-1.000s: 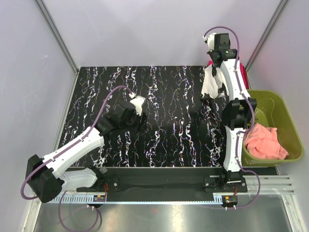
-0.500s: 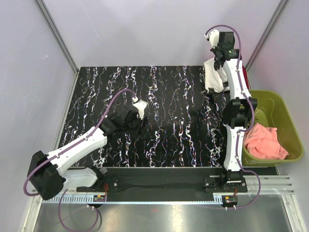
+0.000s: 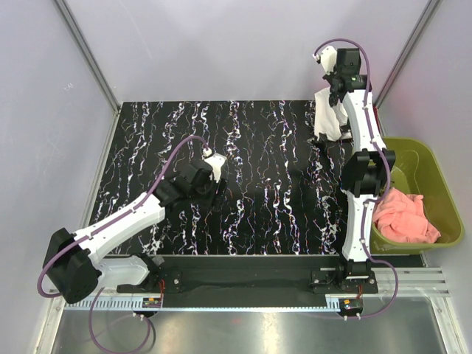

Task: Fold and stack the t-shirts
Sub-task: Neatly place the folded tshirt to the corner

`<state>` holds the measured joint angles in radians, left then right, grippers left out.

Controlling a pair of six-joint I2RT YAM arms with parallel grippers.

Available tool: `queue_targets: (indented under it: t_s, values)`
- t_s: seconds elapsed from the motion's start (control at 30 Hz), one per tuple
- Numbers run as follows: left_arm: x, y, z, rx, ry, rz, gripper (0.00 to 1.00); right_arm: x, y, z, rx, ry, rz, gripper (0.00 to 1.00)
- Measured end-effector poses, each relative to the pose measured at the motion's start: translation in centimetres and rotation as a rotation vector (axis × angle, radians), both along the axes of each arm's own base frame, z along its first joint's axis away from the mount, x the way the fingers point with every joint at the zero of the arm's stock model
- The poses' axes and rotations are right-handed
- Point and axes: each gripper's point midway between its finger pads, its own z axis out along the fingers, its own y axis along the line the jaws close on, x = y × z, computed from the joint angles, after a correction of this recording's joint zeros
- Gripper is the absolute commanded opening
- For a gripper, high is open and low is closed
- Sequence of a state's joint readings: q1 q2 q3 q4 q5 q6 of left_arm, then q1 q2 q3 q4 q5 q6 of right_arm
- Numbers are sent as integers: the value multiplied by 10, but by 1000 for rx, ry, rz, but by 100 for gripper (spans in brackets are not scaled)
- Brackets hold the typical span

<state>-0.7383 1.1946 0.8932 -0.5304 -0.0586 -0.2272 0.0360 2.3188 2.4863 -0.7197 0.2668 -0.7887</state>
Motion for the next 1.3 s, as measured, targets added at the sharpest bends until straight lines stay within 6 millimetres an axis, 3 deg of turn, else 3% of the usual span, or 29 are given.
queue_targets:
  t_s: [0.37,0.67,0.93,1.13,1.3]
  values:
    - [-2,-2,0,1,-1,-12,63,-6,-5,28,-19,-52,7,0]
    - [-3,-3,0,7,-6,-26,63,-1,-14,29,-7,-70,8,0]
    - [-2,-2,-2,18,-4,-28,63,22,-23,8,13,-92,20,0]
    - [-2,-2,-9,33,12,-28,63,34,-47,-18,18,-79,-13,0]
    - [-1,-2,-11,38,17,-26,63,43,-61,-27,31,-100,-26,0]
